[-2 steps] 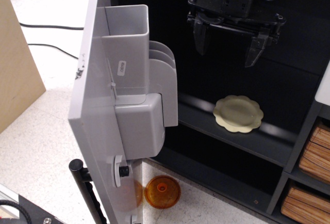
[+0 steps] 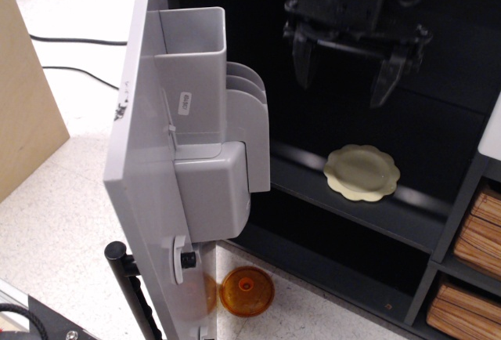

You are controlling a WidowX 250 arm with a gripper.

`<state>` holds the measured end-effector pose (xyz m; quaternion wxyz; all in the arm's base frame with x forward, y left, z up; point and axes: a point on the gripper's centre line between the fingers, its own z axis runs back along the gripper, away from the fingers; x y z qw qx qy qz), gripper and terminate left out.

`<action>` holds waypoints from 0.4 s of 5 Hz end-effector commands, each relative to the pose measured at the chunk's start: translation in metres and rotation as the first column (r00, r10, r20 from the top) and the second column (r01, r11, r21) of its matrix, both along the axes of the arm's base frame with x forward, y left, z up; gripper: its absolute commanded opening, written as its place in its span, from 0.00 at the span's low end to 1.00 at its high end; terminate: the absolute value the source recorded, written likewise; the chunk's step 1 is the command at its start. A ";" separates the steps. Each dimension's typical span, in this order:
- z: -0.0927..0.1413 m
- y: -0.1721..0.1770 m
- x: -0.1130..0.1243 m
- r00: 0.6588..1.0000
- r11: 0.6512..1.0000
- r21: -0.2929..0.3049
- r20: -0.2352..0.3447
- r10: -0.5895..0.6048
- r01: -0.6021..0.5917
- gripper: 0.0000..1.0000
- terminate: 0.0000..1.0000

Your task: Close fridge

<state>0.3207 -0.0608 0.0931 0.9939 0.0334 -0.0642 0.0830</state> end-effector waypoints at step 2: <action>0.076 0.027 -0.039 0.999 0.995 -0.102 0.039 -0.002 0.006 1.00 0.00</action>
